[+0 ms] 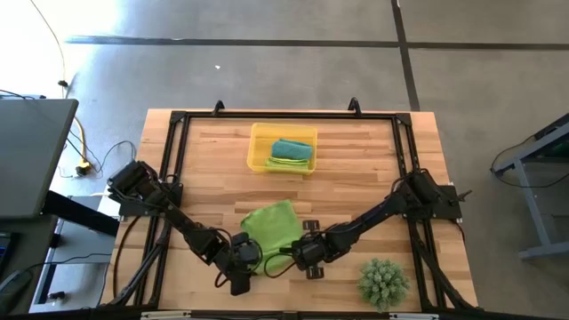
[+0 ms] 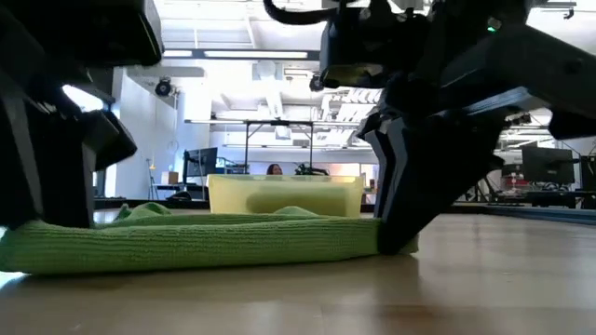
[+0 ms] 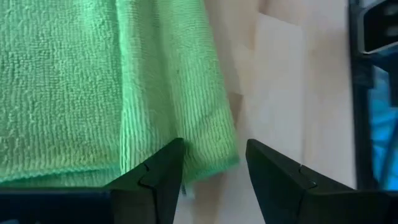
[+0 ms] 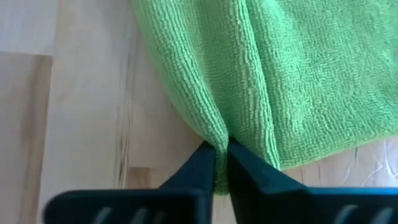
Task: Roll microfiber towels into tight, uniform cylinder then place into a basket
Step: Roll the green microfiber towel
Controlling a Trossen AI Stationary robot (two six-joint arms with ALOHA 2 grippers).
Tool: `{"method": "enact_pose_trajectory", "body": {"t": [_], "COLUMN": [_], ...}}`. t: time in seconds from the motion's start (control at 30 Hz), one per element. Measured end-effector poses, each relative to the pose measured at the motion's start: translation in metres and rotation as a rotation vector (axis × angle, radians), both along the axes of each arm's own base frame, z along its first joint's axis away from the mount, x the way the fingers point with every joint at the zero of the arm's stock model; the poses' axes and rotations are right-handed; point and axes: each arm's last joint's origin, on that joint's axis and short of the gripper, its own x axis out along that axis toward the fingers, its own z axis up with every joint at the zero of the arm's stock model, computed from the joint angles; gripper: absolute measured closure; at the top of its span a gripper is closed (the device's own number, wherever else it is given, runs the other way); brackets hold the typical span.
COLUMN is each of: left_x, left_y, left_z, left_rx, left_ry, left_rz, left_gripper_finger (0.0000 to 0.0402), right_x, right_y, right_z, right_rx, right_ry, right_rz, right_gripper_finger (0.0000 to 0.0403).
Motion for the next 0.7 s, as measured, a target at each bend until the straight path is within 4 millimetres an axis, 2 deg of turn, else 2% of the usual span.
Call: {"method": "enact_pose_trajectory", "body": {"t": [0.07, 0.17, 0.4, 0.5, 0.7], "left_x": [0.000, -0.001, -0.004, -0.004, -0.009], "left_y": [0.000, 0.000, -0.004, -0.008, -0.018], "left_z": [0.004, 0.009, 0.026, 0.030, 0.025], "left_rx": [-0.011, -0.018, 0.030, 0.095, 0.236], "left_ry": [-0.010, -0.021, -0.111, -0.175, -0.214], "left_rz": [-0.004, -0.009, -0.090, -0.124, -0.218], "left_gripper_finger": [0.0236, 0.0235, 0.0236, 0.0236, 0.0236], "right_x": [0.001, 0.004, 0.018, 0.026, 0.034], "right_y": [-0.003, -0.008, -0.027, -0.040, -0.063], "right_z": [0.000, 0.001, 0.002, 0.002, 0.002], "right_rx": [0.040, 0.138, 0.590, 0.717, 0.783], "right_ry": [0.020, 0.065, 0.179, 0.187, 0.196], "right_rz": [0.007, 0.027, 0.098, 0.099, -0.004], "right_gripper_finger": [0.0394, 0.0396, 0.0401, 0.0402, 0.0402]}}
